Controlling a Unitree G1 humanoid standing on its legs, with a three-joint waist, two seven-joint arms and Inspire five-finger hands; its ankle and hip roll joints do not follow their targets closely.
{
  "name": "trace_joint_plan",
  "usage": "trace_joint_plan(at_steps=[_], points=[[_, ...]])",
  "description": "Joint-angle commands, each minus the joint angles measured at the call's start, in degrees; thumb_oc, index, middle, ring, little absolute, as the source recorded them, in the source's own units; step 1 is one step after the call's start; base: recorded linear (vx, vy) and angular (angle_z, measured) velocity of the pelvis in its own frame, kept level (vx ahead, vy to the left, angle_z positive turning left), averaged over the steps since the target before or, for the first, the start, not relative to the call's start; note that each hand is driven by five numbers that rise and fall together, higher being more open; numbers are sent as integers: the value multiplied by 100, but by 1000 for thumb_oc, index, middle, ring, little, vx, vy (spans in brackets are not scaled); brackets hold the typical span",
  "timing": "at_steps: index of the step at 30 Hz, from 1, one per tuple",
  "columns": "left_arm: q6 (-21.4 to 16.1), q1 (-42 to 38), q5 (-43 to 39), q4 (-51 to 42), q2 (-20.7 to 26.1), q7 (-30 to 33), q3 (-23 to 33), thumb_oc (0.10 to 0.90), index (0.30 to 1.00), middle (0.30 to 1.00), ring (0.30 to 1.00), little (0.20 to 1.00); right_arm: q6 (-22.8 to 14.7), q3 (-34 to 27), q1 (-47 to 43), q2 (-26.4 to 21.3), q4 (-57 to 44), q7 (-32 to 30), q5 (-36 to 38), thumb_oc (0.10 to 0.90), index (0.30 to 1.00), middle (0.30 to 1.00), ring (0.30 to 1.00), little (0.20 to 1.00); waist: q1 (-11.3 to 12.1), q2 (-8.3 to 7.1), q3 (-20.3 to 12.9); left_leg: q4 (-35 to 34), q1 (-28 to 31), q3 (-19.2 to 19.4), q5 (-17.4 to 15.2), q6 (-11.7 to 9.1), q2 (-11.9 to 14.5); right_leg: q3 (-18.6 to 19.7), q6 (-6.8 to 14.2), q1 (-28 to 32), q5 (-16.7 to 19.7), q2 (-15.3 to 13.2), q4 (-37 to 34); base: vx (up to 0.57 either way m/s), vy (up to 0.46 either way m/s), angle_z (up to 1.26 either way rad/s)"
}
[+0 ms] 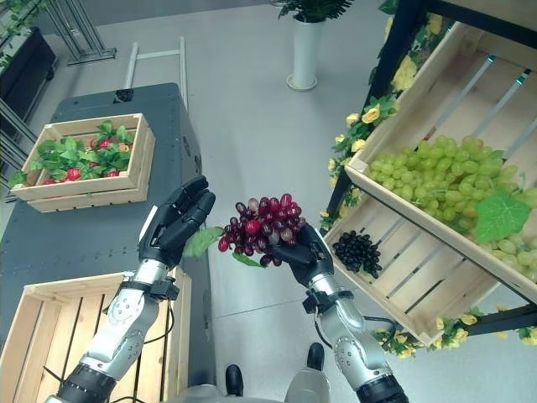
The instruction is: Pick up the fruits from the basket on one side to the basket on the other side
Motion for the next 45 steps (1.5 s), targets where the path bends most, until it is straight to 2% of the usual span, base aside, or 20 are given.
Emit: trace_joint_plan(at_steps=[1, 5, 6, 7, 8, 10, 11, 13, 17, 19, 24, 31, 38, 45], points=[[-795, -521, 100, -362, -12, 91, 210, 800, 900, 900, 900, 900, -429, -35, -862, 312, -553, 806, 373, 400, 300, 300, 300, 300, 226, -50, -593, 287, -509, -872, -394, 119, -332, 102, 507, 473, -329, -105, 183, -194, -385, -1], [-882, -724, 191, -371, 6, 357, 152, 800, 900, 900, 900, 900, -265, 58, -1067, 302, -545, 807, 355, 400, 300, 300, 300, 300, 331, -135, -471, 57, -619, -885, -126, -118, -72, -9, 519, 680, -248, 106, -445, -202, -367, -43], [-956, -792, 184, -325, 14, 489, 187, 800, 900, 900, 900, 900, -159, 72, -1098, 282, -554, 685, 270, 400, 300, 300, 300, 300, 331, -150, -386, -74, -616, -1059, -3, -222, 34, 24, 441, 689, -294, 279, -509, -115, -281, -22], [-978, -806, 191, -315, 3, 490, 192, 800, 900, 900, 900, 900, -147, 72, -1109, 270, -547, 680, 279, 400, 300, 300, 300, 300, 333, -153, -370, -93, -621, -1118, 20, -241, 52, 34, 416, 693, -313, 316, -512, -126, -280, -9], [-1017, -841, 217, -313, -9, 515, 214, 800, 900, 900, 900, 900, -126, 68, -1146, 244, -520, 681, 275, 400, 300, 300, 300, 300, 357, -173, -327, -85, -674, -1334, 47, -285, 77, 84, 360, 670, -350, 395, -508, -137, -179, -3], [-1107, -918, 224, -380, 45, 602, 312, 800, 900, 900, 900, 900, -80, 89, -1343, 185, -412, 790, 283, 400, 300, 300, 300, 300, 460, -244, -169, 254, -952, -2084, -10, -384, 60, 281, 244, 449, -398, 527, -423, -242, -163, -18], [-1180, -1000, 228, -397, 42, 591, 364, 800, 900, 900, 900, 900, -92, 67, -1541, 107, -313, 730, 385, 400, 300, 300, 300, 300, 460, -214, -20, 290, -1103, -2124, 63, -440, 135, 300, 178, 255, -437, 594, -279, -235, -57, -39], [-1212, -1104, 198, -407, 38, 558, 368, 800, 900, 900, 900, 900, -128, -17, -1622, 92, -245, 693, 340, 400, 300, 300, 300, 300, 415, -161, 96, 212, -1151, -2026, 148, -458, 167, 208, 153, 142, -462, 601, -162, -183, 16, -57], [-1555, -1432, 181, -225, -62, 718, 213, 800, 900, 900, 900, 900, -226, -175, -1893, 117, 125, 502, 348, 400, 300, 300, 300, 300, 268, -15, 439, 429, -1494, -2001, 200, -450, 112, 185, 111, -334, -485, 555, 249, -186, 85, -34], [-1722, -1622, 199, -128, -146, 850, 127, 800, 900, 900, 900, 900, -304, -233, -2057, 127, 440, 546, 348, 400, 300, 300, 300, 300, 197, 66, 586, 497, -1647, -1946, 212, -427, 61, 237, 108, -574, -486, 520, 410, -171, 101, -10], [-1860, -1964, 247, -18, -302, 976, 2, 800, 900, 900, 900, 900, -435, -332, -2434, 105, 944, 450, 427, 400, 300, 300, 300, 300, 108, 178, 903, 733, -1949, -1881, 163, -398, -81, 347, 99, -956, -515, 480, 700, -105, 66, -2], [-2096, -2237, 390, 47, -446, 1114, -73, 800, 900, 900, 900, 900, -512, -417, -2616, 83, 1032, 392, 538, 400, 300, 300, 300, 300, 40, 234, 1295, 851, -2327, -1787, 220, -377, -155, 410, 113, -1315, -459, 491, 809, -51, 19, -7], [-2167, -2475, 521, 155, -550, 1145, -109, 800, 900, 900, 900, 900, -715, -444, -2862, 132, 1204, 303, 722, 400, 300, 300, 300, 300, 63, 171, 1616, 1031, -2575, -1808, 190, -346, -214, 419, 106, -1520, -455, 543, 930, -2, 1, 0], [-2053, -2605, 514, 215, -552, 1116, -98, 800, 900, 900, 900, 900, -1043, -953, -3136, 248, 1587, -200, 1952, 400, 300, 300, 300, 300, 137, 148, 1711, 1078, -2598, -1844, 165, -320, -225, 341, 128, -1499, -463, 540, 952, 32, -20, 0]])
